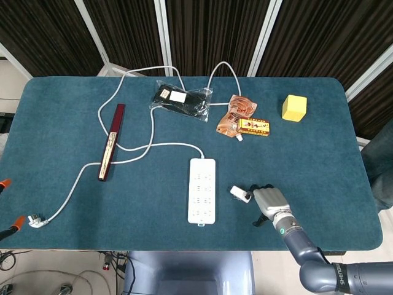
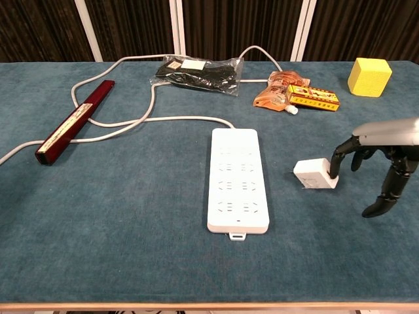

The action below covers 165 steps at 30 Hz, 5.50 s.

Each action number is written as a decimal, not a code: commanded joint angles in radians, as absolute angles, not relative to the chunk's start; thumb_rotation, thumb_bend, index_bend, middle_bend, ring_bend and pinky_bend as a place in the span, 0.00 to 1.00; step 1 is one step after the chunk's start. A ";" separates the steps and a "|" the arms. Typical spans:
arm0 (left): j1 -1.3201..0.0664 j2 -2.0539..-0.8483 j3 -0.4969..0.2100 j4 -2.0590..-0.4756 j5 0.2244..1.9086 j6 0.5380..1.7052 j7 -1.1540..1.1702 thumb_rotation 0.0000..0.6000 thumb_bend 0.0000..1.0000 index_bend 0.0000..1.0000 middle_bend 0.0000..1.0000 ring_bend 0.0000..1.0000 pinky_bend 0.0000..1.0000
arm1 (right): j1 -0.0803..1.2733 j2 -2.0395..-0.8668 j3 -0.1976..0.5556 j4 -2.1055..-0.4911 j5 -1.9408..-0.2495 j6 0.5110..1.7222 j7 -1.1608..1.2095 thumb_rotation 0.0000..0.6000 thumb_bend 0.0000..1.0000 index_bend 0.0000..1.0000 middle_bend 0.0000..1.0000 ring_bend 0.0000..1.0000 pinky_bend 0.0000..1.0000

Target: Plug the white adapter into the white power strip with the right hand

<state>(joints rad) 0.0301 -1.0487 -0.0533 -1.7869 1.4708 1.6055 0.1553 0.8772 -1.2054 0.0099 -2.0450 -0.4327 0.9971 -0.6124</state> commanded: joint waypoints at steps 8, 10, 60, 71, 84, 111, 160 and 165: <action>0.031 -1.046 -0.056 -1.786 1.466 1.606 0.150 1.00 0.19 0.16 0.00 0.00 0.08 | 0.929 -1.232 0.035 -2.017 -0.351 1.010 -0.631 1.00 0.22 0.19 0.17 0.23 0.14; 0.030 -1.046 -0.056 -1.786 1.466 1.605 0.151 1.00 0.19 0.16 0.00 0.00 0.08 | 0.936 -1.230 0.035 -2.017 -0.341 1.014 -0.634 1.00 0.22 0.19 0.17 0.23 0.14; 0.028 -1.049 -0.057 -1.786 1.458 1.600 0.159 1.00 0.19 0.16 0.00 0.00 0.08 | 0.739 -1.709 0.266 -1.767 -0.393 1.504 -0.525 1.00 0.22 0.37 0.37 0.45 0.35; 0.027 -1.051 -0.057 -1.786 1.458 1.600 0.163 1.00 0.19 0.17 0.00 0.00 0.08 | 0.716 -1.740 0.311 -1.746 -0.406 1.468 -0.536 1.00 0.23 0.42 0.40 0.48 0.37; 0.029 -1.046 -0.054 -1.785 1.467 1.605 0.155 1.00 0.19 0.18 0.00 0.00 0.08 | 0.711 -1.804 0.342 -1.692 -0.439 1.464 -0.560 1.00 0.27 0.46 0.43 0.51 0.39; 0.028 -1.046 -0.057 -1.785 1.457 1.602 0.155 1.00 0.19 0.20 0.00 0.00 0.08 | 0.672 -1.845 0.353 -1.628 -0.485 1.425 -0.621 1.00 0.39 0.54 0.52 0.60 0.39; 0.025 -1.052 -0.055 -1.791 1.448 1.593 0.182 1.00 0.19 0.22 0.00 0.00 0.12 | 0.779 -1.555 0.321 -1.826 -0.831 1.214 -0.660 1.00 0.64 0.75 0.75 0.94 0.97; 0.024 -1.052 -0.056 -1.792 1.445 1.591 0.185 1.00 0.19 0.22 0.00 0.00 0.12 | 0.775 -1.556 0.264 -1.747 -0.994 1.198 -0.597 1.00 0.64 0.75 0.75 0.94 0.97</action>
